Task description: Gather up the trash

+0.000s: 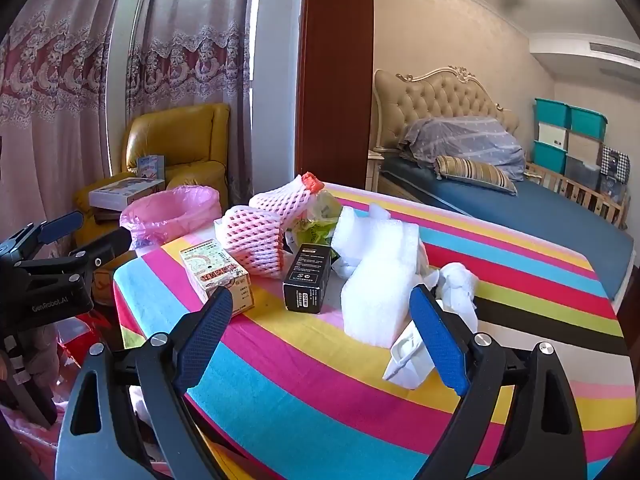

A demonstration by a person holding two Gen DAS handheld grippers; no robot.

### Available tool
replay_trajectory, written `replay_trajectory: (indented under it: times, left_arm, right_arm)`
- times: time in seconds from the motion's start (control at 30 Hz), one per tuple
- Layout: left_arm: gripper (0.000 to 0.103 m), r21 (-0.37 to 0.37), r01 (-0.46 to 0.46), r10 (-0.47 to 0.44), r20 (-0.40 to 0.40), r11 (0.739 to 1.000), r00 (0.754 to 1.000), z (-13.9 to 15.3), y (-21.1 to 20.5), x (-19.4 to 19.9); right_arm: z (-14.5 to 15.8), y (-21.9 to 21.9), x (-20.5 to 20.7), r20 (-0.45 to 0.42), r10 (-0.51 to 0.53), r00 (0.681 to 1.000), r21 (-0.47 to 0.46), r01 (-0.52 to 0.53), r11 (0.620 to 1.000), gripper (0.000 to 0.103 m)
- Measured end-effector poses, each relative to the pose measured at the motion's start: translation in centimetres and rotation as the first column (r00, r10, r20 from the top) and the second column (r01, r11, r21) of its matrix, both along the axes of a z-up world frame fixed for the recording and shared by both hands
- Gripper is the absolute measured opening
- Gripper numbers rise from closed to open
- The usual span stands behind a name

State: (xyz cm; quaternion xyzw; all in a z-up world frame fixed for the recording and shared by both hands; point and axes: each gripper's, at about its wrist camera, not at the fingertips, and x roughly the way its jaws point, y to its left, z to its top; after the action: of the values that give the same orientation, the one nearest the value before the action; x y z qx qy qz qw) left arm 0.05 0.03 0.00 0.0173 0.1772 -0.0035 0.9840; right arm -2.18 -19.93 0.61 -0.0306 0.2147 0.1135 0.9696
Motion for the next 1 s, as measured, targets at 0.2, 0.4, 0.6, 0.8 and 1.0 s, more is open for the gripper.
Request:
replay_trajectory:
  times: [0.2, 0.4, 0.6, 0.8, 1.0]
  left_arm:
    - [0.099, -0.003, 0.001, -0.001, 0.0, 1.0, 1.0, -0.01, 0.03, -0.01]
    - [0.099, -0.002, -0.001, 0.001, -0.002, 1.0, 1.0, 0.01, -0.03, -0.03]
    - [0.099, -0.005, 0.001, -0.001, -0.003, 1.0, 1.0, -0.31, -0.2, 0.07]
    - [0.099, -0.005, 0.0, 0.0, -0.004, 1.0, 1.0, -0.31, -0.2, 0.09]
    - [0.099, -0.009, 0.0, 0.0, -0.009, 1.0, 1.0, -0.37, -0.21, 0.07]
  right_arm:
    - [-0.11, -0.06, 0.07, 0.0, 0.003, 1.0, 0.0, -0.003, 1.0, 0.085]
    - [-0.41, -0.32, 0.17, -0.002, -0.003, 1.0, 0.009, 0.003, 1.0, 0.085]
    - [-0.2, -0.49, 0.35, -0.002, 0.0, 1.0, 0.01, 0.0, 1.0, 0.085]
    - [-0.35, -0.53, 0.23, -0.002, -0.002, 1.0, 0.018, 0.002, 1.0, 0.085]
    - [-0.33, -0.55, 0.27, -0.002, -0.003, 1.0, 0.018, 0.003, 1.0, 0.085]
